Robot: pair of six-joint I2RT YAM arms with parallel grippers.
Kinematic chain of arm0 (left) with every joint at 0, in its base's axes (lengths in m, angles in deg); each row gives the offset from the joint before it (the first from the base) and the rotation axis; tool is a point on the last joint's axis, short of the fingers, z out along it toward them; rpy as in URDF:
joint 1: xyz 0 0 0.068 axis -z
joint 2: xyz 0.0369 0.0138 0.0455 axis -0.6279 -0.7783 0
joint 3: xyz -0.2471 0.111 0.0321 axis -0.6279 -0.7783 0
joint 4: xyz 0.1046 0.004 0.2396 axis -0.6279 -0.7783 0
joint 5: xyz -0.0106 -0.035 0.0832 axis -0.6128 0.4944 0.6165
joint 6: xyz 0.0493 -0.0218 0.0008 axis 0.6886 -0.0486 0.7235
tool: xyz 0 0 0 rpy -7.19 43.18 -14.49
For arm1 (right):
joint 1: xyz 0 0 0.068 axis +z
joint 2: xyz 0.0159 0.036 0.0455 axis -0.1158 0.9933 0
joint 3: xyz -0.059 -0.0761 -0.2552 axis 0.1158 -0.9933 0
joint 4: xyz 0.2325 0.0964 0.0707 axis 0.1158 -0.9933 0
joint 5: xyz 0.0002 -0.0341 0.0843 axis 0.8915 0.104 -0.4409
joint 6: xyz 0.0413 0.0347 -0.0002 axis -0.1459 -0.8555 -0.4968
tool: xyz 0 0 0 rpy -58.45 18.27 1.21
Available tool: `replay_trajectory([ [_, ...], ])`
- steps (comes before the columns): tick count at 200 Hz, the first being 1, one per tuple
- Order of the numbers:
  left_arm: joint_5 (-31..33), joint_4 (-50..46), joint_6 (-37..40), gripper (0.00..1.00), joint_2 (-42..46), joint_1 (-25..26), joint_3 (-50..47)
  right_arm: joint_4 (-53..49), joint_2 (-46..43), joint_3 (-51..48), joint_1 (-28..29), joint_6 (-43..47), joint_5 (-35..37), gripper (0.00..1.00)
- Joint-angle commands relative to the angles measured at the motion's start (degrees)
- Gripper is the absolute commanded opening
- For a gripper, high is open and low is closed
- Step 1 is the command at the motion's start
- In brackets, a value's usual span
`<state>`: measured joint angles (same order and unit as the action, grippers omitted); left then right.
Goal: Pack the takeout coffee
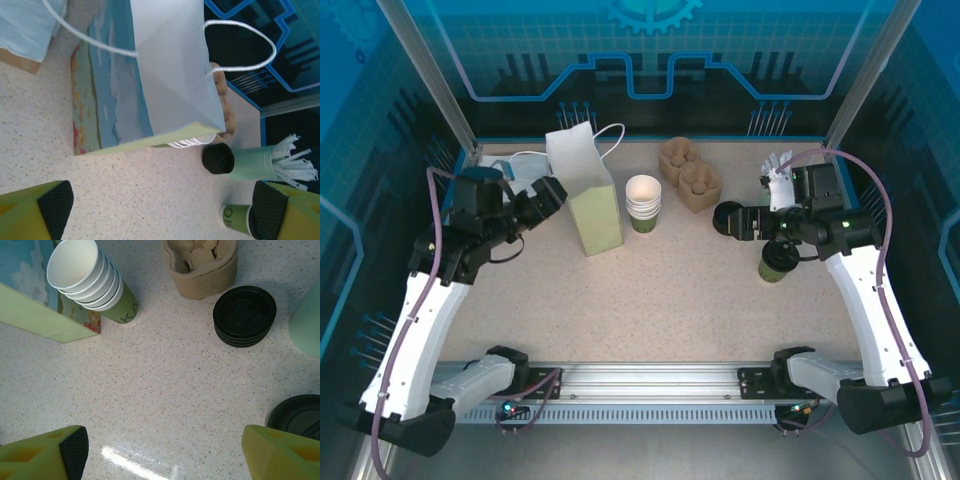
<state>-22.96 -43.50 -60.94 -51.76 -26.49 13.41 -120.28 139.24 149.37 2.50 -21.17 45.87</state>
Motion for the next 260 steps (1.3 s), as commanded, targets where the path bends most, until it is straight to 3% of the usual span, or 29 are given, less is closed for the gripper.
replay_trajectory([
  [1,1.5,-4.4,3.1,0.93,-4.6,-0.8,6.0,0.6,0.2,-1.1,1.1,-0.8,1.3,0.82],
  [79,16.0,-16.1,10.3,0.92,-27.7,-1.0,24.2,0.7,-0.3,-2.5,1.2,-0.5,3.1,0.83],
  [128,18.5,-18.8,12.9,0.91,-37.1,-1.4,32.8,0.9,-0.1,-3.7,1.2,-0.1,3.9,0.83],
  [175,17.3,-18.2,13.1,0.86,-41.4,-1.7,33.4,1.1,0.4,-3.9,1.2,0.3,4.3,0.83],
  [228,16.6,-18.0,14.4,0.73,-43.9,-1.9,34.3,1.4,0.6,-4.6,1.2,0.0,3.7,0.83],
  [260,15.1,-17.8,15.3,0.57,-44.4,-2.0,34.6,1.3,0.6,-4.8,1.2,0.0,3.4,0.83],
])
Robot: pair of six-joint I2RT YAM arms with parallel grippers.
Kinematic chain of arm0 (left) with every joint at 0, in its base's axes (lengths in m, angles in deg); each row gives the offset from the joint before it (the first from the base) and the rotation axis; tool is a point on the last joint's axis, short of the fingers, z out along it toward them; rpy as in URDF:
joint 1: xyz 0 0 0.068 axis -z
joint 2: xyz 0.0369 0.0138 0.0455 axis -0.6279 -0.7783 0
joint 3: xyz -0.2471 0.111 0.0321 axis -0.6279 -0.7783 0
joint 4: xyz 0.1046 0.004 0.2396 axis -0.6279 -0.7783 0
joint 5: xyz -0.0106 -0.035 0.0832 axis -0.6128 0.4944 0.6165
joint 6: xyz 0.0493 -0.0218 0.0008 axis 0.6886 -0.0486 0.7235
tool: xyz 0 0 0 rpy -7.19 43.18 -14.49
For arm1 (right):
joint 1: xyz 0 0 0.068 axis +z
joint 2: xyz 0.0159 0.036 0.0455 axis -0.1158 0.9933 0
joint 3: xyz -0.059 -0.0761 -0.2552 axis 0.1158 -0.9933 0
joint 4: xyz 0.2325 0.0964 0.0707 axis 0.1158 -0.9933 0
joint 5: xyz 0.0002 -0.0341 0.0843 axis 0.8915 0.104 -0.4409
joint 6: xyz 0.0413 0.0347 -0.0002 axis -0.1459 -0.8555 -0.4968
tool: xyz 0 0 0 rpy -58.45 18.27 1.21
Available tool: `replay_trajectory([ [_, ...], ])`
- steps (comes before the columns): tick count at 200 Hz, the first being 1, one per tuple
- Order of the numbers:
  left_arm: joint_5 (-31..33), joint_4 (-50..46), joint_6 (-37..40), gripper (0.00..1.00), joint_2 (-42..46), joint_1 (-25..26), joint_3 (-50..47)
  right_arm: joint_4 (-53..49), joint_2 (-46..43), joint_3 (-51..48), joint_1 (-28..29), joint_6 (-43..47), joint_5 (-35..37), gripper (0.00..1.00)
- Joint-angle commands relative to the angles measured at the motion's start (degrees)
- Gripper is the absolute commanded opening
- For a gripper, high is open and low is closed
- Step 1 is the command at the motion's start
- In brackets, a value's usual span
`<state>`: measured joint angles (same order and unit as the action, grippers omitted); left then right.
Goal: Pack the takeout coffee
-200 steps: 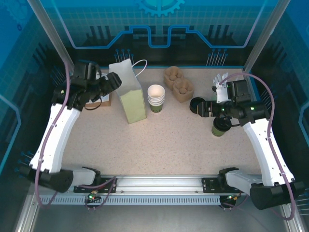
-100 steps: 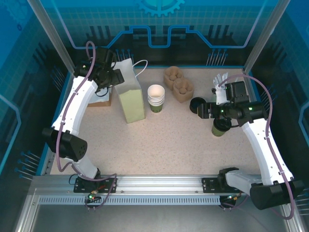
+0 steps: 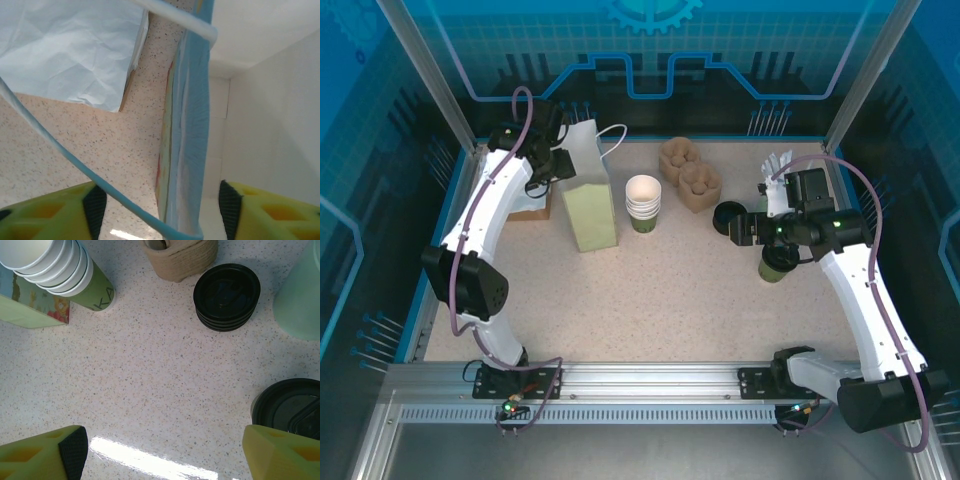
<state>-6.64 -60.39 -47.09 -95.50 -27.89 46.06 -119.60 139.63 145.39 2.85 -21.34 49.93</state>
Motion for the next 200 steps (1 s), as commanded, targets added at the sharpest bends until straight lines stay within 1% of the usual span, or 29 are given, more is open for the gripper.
replay_trajectory([
  [1,-1.3,-0.9,1.5,0.56,-0.7,-0.6,2.0,0.6,0.2,-0.8,0.8,0.2,-0.6,0.83],
  [25,-1.8,-0.9,2.3,0.42,-0.4,-0.6,2.1,0.5,0.1,-0.8,0.9,0.2,-0.7,0.83],
  [56,-2.9,-0.8,2.8,0.25,0.8,-0.6,1.5,0.6,-0.1,-1.2,0.9,-0.2,-1.1,0.83],
  [82,-5.2,0.3,2.2,0.1,3.6,-0.6,-0.8,0.7,-0.3,-1.4,0.9,-0.4,-1.2,0.83],
  [98,-6.8,1.1,1.3,0.02,6.1,-0.4,-3.2,0.8,-0.4,-1.4,1.0,-0.7,-1.3,0.83],
  [113,-7.1,2.0,0.5,0.0,8.9,0.4,-6.0,0.8,-0.2,-1.4,1.2,-0.7,-1.3,0.83],
  [132,-6.4,2.0,-0.6,0.0,12.4,2.2,-9.0,0.5,0.2,-1.3,1.5,-0.5,-0.8,0.83],
  [173,-3.6,2.5,-4.9,0.0,19.8,9.4,-17.4,-0.1,1.8,-0.3,3.0,-1.2,1.5,0.83],
  [200,-3.9,4.3,-9.0,0.0,24.2,13.4,-22.6,-1.0,4.5,1.8,4.4,-1.3,3.7,0.83],
])
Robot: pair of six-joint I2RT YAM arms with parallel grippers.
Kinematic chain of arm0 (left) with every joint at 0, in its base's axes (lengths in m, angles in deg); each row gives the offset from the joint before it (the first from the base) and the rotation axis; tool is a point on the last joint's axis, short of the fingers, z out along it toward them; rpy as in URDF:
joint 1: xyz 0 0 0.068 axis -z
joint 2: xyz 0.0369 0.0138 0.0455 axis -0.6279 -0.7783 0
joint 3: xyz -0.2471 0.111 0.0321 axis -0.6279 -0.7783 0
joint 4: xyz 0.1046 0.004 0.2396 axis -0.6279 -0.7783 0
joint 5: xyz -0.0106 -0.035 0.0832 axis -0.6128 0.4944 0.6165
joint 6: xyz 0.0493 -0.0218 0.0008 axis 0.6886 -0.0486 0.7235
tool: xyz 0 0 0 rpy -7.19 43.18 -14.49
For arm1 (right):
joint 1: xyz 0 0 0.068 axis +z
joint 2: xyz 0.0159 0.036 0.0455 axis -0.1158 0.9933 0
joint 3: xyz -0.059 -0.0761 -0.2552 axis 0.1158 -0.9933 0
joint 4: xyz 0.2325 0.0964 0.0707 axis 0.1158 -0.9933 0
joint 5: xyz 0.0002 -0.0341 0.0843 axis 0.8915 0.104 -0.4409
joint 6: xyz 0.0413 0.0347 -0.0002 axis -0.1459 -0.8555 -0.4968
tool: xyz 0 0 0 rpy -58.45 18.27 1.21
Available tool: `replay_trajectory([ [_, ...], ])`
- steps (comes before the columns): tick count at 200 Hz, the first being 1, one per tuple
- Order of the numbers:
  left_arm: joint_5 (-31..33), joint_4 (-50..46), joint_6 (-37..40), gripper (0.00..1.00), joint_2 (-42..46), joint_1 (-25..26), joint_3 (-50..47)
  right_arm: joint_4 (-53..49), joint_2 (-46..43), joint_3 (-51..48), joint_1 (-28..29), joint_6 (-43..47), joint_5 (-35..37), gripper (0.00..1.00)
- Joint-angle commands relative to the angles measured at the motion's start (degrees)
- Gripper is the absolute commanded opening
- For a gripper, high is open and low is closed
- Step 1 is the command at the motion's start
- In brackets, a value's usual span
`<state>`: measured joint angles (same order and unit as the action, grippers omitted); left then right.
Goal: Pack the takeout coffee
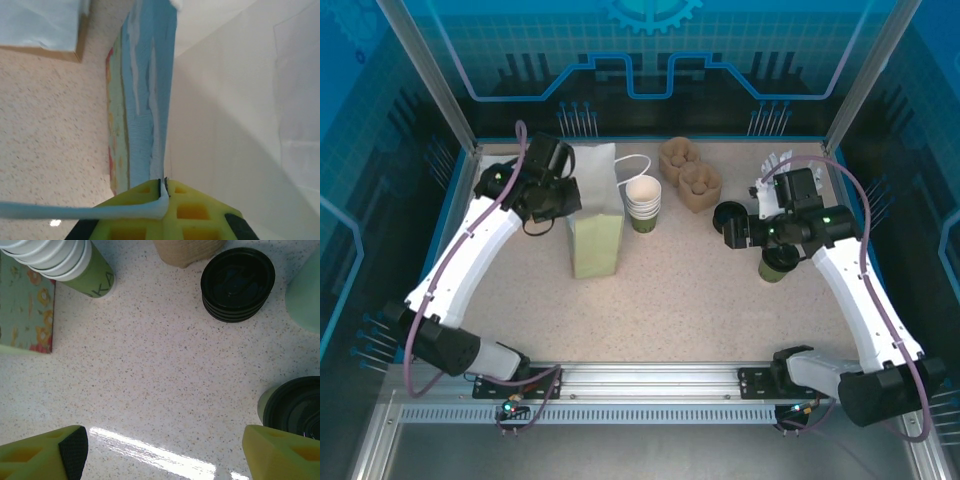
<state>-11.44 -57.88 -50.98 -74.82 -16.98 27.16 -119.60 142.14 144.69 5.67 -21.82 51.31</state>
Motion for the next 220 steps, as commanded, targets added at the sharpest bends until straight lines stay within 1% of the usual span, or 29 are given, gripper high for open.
replay_trajectory([
  [1,0.9,1.8,-5.3,0.0,3.7,2.6,-3.8,-1.0,2.1,2.6,1.6,-0.8,2.4,0.83],
  [30,1.3,2.8,-8.9,0.0,7.2,5.7,-7.4,-1.5,4.6,4.2,2.9,-0.9,4.7,0.83],
  [69,1.2,4.1,-10.7,0.0,8.0,8.4,-10.2,0.2,7.8,5.1,3.5,-1.0,5.2,0.81],
  [75,1.0,4.4,-10.8,0.05,8.0,8.5,-10.7,0.2,8.6,5.6,3.4,-1.0,5.7,0.8],
  [91,0.8,4.9,-11.0,0.21,8.3,8.5,-11.3,0.6,10.8,7.3,3.6,-0.3,6.2,0.78],
  [102,0.8,4.9,-10.9,0.29,8.7,8.5,-11.3,0.7,12.5,8.8,3.6,0.1,6.4,0.77],
  [122,0.7,4.3,-10.4,0.47,10.1,8.5,-10.9,0.3,16.2,12.2,3.7,0.7,7.3,0.75],
  [149,-1.0,3.6,-10.4,0.64,12.9,8.4,-11.1,0.4,22.1,17.5,3.7,2.7,9.6,0.75],
  [163,-2.6,3.4,-10.1,0.7,14.8,8.5,-11.4,-0.1,26.0,21.3,3.7,3.9,11.3,0.75],
  [185,-3.8,3.0,-9.2,0.77,18.3,8.3,-11.3,-1.6,33.5,28.4,3.5,5.9,12.5,0.68],
  [220,-4.3,7.5,-5.3,0.9,25.4,8.3,-13.2,-4.7,45.9,40.8,2.3,8.0,13.0,0.6],
])
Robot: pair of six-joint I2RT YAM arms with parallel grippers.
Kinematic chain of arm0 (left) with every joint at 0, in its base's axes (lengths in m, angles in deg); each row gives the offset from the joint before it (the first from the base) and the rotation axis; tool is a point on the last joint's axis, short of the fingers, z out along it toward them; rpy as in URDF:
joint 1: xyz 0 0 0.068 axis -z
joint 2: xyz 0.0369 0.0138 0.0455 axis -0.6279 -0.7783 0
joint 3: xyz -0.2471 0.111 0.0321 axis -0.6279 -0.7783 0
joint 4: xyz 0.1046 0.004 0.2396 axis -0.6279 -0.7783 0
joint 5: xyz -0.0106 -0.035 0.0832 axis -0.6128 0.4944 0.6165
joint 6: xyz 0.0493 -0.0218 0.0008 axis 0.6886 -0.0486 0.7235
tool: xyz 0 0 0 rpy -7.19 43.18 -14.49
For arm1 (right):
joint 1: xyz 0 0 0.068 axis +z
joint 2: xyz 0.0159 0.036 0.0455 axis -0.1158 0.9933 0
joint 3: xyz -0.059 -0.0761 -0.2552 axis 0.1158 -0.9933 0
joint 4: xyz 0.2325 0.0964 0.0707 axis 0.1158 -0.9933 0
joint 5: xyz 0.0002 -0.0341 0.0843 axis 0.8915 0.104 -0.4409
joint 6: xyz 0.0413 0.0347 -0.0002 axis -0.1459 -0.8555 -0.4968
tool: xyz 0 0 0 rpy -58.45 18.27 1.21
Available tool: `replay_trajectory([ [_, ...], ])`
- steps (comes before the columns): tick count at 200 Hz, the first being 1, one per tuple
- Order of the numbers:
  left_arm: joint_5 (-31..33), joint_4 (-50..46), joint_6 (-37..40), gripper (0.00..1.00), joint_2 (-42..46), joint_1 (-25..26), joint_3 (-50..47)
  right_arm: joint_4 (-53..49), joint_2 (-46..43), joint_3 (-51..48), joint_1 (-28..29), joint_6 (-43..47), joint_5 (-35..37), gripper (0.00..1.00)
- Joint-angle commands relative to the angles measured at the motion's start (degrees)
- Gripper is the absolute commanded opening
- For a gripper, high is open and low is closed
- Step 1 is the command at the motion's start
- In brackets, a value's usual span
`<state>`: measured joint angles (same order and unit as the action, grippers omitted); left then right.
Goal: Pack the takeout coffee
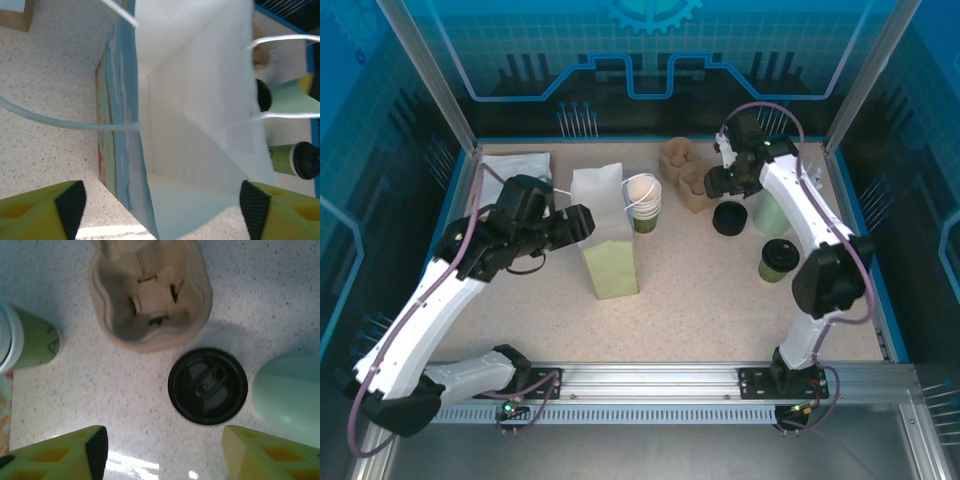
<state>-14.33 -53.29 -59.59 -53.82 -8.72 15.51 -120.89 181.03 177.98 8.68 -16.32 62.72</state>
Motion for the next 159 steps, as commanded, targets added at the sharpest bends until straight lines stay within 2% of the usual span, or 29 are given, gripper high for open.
replay_trajectory([
  [1,-1.4,3.1,3.4,0.9,4.6,0.1,-1.6,-3.6,7.4,7.9,-0.8,2.6,1.6,0.6],
  [36,0.7,6.0,6.3,0.95,8.5,-0.1,-2.1,-8.8,19.2,22.0,-1.9,2.1,1.6,0.55],
  [64,1.8,7.6,7.2,0.96,9.1,-0.1,-2.6,-10.6,24.3,28.4,-2.5,1.6,2.2,0.55],
  [125,2.0,7.9,8.3,0.97,7.5,-0.1,-2.0,-12.2,29.8,32.3,-3.5,1.4,0.8,0.52],
  [159,1.7,7.8,8.2,0.97,7.2,-0.2,-2.1,-12.2,30.9,32.5,-3.5,1.1,0.1,0.47],
])
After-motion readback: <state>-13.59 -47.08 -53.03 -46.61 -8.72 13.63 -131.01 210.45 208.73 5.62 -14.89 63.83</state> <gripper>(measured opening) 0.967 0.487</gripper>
